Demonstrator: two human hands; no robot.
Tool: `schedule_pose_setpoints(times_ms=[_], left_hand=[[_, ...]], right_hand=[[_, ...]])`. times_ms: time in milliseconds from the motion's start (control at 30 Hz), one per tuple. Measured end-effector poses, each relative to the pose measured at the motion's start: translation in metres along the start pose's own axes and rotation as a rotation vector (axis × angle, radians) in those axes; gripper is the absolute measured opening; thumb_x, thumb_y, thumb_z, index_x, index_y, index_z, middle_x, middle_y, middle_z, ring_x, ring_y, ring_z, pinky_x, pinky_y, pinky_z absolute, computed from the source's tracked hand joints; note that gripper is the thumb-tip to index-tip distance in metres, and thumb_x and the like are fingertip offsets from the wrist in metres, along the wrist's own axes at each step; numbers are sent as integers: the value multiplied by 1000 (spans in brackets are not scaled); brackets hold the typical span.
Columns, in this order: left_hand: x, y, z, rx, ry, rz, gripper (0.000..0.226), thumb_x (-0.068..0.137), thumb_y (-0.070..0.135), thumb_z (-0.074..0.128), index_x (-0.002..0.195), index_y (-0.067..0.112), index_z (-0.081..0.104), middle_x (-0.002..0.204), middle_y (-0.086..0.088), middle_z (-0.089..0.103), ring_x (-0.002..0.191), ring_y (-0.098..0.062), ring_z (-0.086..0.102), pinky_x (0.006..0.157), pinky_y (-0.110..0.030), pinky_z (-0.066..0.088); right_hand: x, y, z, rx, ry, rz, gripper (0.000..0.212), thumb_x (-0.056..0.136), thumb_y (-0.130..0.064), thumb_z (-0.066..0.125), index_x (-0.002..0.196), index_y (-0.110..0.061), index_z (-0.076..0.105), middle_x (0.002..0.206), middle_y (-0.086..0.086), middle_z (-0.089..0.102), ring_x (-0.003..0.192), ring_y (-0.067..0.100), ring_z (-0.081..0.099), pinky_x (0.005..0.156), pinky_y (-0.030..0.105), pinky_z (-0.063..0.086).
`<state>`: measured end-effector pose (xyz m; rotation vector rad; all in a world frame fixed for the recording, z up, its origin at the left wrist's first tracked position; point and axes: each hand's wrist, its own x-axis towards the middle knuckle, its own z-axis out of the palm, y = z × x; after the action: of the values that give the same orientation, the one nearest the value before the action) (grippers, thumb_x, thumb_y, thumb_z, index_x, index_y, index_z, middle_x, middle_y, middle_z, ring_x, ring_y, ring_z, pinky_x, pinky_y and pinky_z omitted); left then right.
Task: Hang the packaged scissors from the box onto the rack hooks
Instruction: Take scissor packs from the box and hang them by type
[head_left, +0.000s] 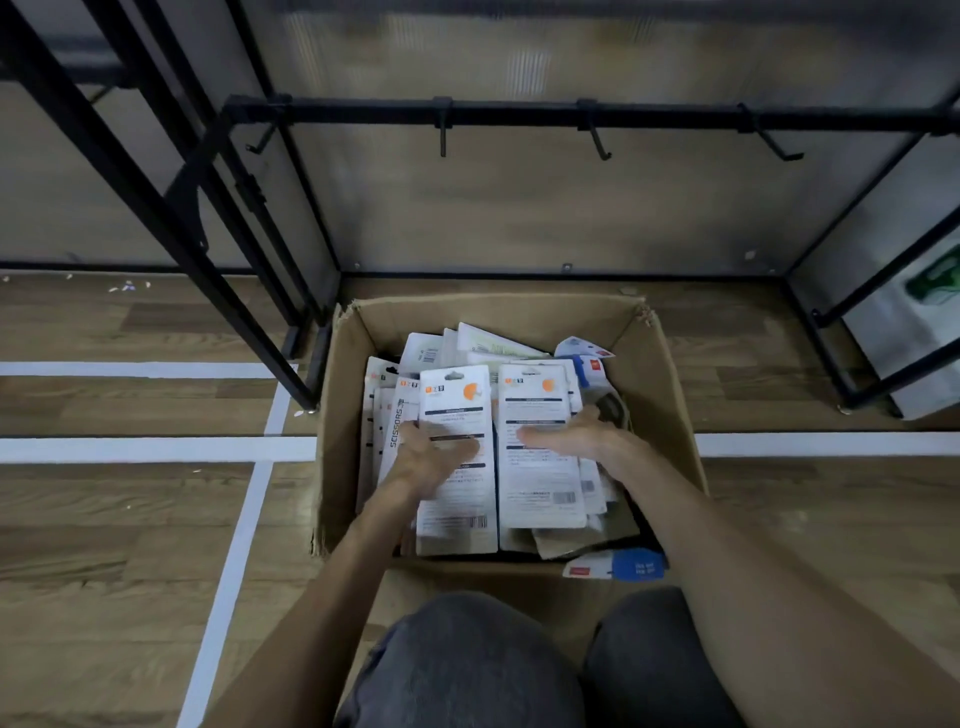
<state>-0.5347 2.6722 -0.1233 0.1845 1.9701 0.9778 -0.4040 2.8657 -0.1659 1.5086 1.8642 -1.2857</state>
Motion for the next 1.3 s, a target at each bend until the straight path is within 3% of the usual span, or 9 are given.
schedule_pose_setpoints(times_ms=[133,300,400,533,633,733,1000,1167,1300], left_hand=[[9,0,6,11,35,90,121,47,63,81,144,16,27,136,-9,55,118,-27,59,101,-49,52],[-2,12,6,112,119,246,83,79,50,74,142,25,27,130,-10,52,113,-32,59,101,-54,50],[-8,17,2,89,105,258,92,73,70,66,142,21,29,132,-9,56,120,-30,59,104,-53,48],[-11,23,-11,-112,52,260,65,84,47,78,135,17,52,122,0,71,113,-21,67,101,-40,53],[-9,23,-24,-324,-19,223,54,81,26,85,129,17,61,110,1,77,102,-20,74,83,-35,60],[-3,17,-27,-460,-74,182,58,82,12,83,134,9,56,113,-8,77,99,-24,75,69,-30,61],[3,18,-16,-346,-46,273,55,83,21,83,128,34,54,112,5,76,103,-16,73,92,-40,57],[-28,59,-32,-248,-49,337,51,87,16,80,129,30,55,108,8,77,97,-11,74,81,-30,59],[-81,113,-58,-210,29,285,78,75,22,89,136,27,41,106,11,76,98,-6,73,84,-26,57]], right_hand=[[-50,-30,-1,86,17,-152,110,60,-56,89,150,-18,37,147,0,43,132,23,48,111,36,39],[-50,-33,0,312,-33,-215,74,60,-38,92,125,-22,61,121,-5,67,109,15,64,91,33,53],[-50,-36,1,366,-58,-225,82,54,-33,95,126,-19,57,113,-5,70,108,17,67,95,40,54],[-60,-48,6,371,-84,-237,50,68,-23,91,106,-19,59,101,-5,66,109,18,64,94,42,54],[-69,-57,9,405,-187,-250,66,60,-34,93,119,-29,63,113,-6,71,109,19,64,88,44,53],[-77,-71,10,472,-198,-420,44,78,-16,84,115,-31,66,114,-10,72,110,12,64,84,29,49],[-74,-72,7,553,-245,-469,44,81,-13,80,119,-30,68,112,-7,75,110,16,68,104,42,49],[-100,-84,-4,713,-225,-441,49,78,-12,82,123,-24,65,112,-2,75,107,19,70,101,46,52],[-167,-110,-30,790,-166,-421,55,77,-13,84,123,-27,58,108,-6,74,101,12,70,88,31,55]])
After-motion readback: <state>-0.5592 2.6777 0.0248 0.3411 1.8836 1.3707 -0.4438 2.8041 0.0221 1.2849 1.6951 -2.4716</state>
